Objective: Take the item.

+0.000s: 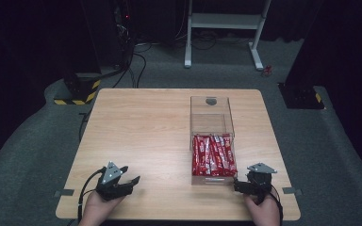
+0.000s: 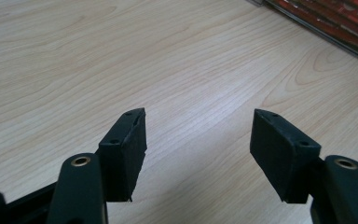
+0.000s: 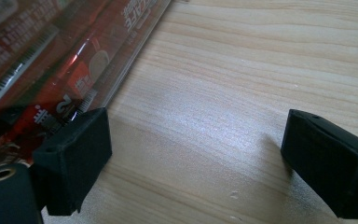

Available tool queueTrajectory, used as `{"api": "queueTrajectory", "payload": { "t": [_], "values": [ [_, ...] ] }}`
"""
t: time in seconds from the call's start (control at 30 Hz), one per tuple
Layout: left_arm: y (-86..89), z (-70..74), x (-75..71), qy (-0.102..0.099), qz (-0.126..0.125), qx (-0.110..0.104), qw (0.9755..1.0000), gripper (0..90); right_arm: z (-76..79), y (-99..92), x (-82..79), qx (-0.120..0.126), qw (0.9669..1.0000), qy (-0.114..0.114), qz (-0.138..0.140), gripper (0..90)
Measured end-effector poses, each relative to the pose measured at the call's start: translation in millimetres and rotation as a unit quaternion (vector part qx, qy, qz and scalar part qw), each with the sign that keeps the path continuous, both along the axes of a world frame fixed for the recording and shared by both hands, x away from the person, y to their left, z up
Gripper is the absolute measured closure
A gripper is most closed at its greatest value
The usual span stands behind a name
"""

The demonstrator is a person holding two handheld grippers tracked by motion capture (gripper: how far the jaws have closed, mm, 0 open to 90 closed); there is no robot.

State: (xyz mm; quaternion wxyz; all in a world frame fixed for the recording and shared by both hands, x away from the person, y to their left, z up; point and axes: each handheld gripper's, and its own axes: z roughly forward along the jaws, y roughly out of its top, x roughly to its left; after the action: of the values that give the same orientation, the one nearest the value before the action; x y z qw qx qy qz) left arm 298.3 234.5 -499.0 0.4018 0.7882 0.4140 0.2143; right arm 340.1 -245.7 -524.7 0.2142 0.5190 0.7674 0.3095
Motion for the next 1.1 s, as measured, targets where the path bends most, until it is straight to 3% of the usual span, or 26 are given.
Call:
{"api": "queueTrajectory", "payload": {
  "t": [0.2,0.37,1.1],
  "values": [
    [-5.9,5.0,2.3,-0.005,-0.007,0.002,1.0000,38.1,0.0,0.0,-0.1,0.000,1.0000,0.000,0.000,8.3],
    [-11.2,8.4,3.0,-0.008,-0.012,-0.009,0.9999,38.3,0.0,0.0,0.0,0.000,1.0000,0.000,0.000,8.3],
    [-57.9,21.3,10.0,-0.021,-0.066,-0.027,0.9973,37.6,0.0,0.0,-0.3,-0.001,1.0000,-0.001,0.000,8.5]
  ]
}}
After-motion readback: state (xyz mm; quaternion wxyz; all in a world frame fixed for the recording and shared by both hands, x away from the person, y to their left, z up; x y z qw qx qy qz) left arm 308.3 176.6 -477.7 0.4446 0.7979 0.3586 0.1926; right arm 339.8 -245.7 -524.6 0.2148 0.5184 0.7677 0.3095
